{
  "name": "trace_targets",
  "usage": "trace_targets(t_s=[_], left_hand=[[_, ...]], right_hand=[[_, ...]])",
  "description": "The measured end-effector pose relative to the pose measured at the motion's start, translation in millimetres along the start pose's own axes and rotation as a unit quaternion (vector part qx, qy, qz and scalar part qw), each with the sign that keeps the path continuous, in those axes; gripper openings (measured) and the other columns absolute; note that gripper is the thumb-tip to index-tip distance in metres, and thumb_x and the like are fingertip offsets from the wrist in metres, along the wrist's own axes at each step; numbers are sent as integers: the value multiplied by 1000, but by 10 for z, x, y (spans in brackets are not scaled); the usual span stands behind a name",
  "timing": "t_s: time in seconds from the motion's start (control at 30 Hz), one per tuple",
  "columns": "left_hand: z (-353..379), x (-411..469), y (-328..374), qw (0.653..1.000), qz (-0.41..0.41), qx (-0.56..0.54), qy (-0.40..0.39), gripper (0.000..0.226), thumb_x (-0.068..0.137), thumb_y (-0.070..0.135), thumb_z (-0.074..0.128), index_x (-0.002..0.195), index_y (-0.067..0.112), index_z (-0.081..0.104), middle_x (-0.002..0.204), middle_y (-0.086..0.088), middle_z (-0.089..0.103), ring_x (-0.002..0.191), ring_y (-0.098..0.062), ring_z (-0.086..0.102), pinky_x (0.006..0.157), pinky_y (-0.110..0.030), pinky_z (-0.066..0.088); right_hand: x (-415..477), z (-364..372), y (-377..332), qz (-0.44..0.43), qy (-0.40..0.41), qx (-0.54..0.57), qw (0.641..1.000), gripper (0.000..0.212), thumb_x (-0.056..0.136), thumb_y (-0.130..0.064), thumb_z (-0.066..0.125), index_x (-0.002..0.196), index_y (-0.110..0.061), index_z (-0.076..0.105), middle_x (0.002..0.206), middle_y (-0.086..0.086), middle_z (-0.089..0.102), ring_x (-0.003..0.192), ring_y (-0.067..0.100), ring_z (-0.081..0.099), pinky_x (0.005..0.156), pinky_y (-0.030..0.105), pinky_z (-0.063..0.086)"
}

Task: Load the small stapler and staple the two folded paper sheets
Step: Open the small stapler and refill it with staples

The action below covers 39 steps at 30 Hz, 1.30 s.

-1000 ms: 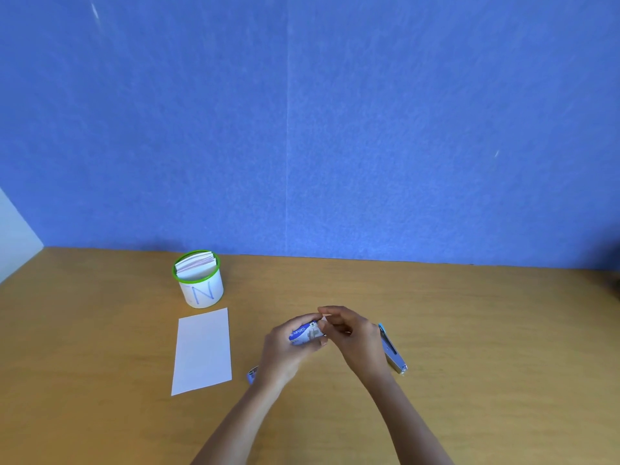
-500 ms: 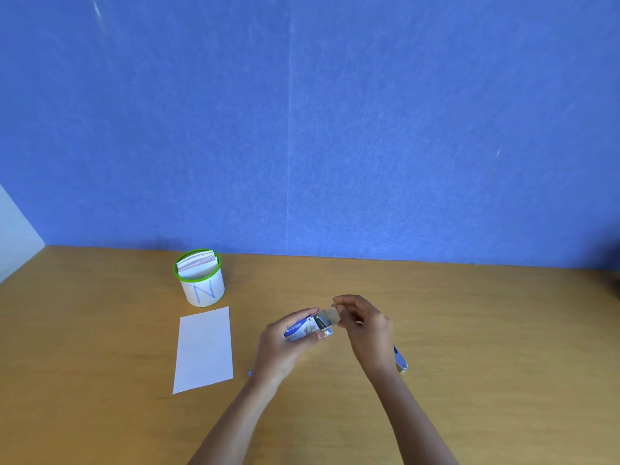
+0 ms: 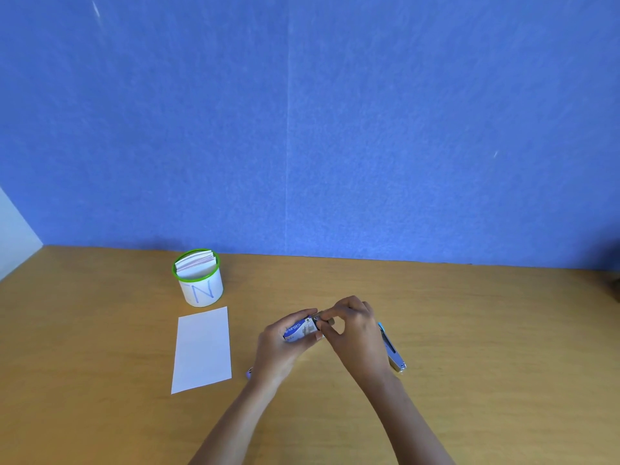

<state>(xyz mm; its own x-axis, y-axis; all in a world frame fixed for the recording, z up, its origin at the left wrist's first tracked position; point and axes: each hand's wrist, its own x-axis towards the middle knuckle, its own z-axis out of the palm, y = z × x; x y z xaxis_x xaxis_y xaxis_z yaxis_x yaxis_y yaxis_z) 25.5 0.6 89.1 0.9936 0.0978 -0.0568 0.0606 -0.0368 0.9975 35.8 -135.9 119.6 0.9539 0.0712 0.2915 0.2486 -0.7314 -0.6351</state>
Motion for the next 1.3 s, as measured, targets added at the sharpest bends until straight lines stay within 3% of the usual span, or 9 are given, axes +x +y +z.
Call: trace_targets(t_s=[0.3,0.4,0.47,0.63,0.73,0.8,0.97,1.1,1.3], left_hand=[[-20,11,6,1000,0,-9,1,34,71,14,81,102,26,72,96,8,75,89,-5,69,74,-15,52],[-22,9,-5,1000,-1,-6,2,34,71,15,81,102,28,72,95,10,75,90,-5,69,76,-16,52],[-21,12,-7,1000,-8,-13,3,34,71,15,81,101,29,72,94,10,75,90,-6,69,79,-20,53],[-20,8,-7,1000,-16,-18,-3,35,72,15,80,104,27,72,96,8,75,92,-11,69,83,-27,54],[-15,2,1,1000,-15,-19,-3,36,72,13,80,105,25,72,96,7,75,91,-10,69,83,-26,54],[-12,-4,5,1000,-15,-18,-2,36,72,14,80,105,25,72,96,7,75,91,-10,69,82,-25,54],[2,-8,19,1000,-14,-21,-7,37,72,14,80,106,24,71,100,5,74,95,-14,69,87,-31,54],[7,-8,12,1000,-8,-14,-8,36,72,17,81,104,29,71,100,7,74,95,-10,68,86,-27,53],[30,-9,-10,1000,4,0,-29,35,74,17,79,105,33,69,100,5,73,96,-13,68,88,-29,54]], right_hand=[[14,-46,-37,4,42,54,998,2,82,-19,71,82,-18,73,82,-10,68,77,8,56,69,11,40],[41,-83,-29,76,44,165,982,4,81,-19,72,78,-21,69,73,-14,70,71,1,63,65,4,43],[78,-124,-23,159,34,308,937,3,82,-18,71,83,-16,69,73,-6,74,72,4,68,67,10,50],[124,-192,-3,308,-7,612,728,14,92,-7,56,99,-3,68,83,7,75,82,14,72,71,20,58],[124,-185,5,342,-6,640,688,21,96,-8,48,96,2,66,92,15,71,86,19,69,71,23,59],[116,-164,1,347,-11,600,721,24,98,-12,45,95,-2,67,93,11,69,82,16,65,71,22,55],[36,-67,-2,294,-64,399,866,13,91,-22,59,92,-18,72,85,-9,68,67,-2,55,68,19,39],[-14,-5,-1,245,-35,352,903,10,86,-15,64,88,-19,74,91,-5,74,86,7,61,78,22,45],[-50,79,-38,223,-53,327,917,10,85,-13,65,84,-19,73,62,-6,67,73,4,60,77,22,46]])
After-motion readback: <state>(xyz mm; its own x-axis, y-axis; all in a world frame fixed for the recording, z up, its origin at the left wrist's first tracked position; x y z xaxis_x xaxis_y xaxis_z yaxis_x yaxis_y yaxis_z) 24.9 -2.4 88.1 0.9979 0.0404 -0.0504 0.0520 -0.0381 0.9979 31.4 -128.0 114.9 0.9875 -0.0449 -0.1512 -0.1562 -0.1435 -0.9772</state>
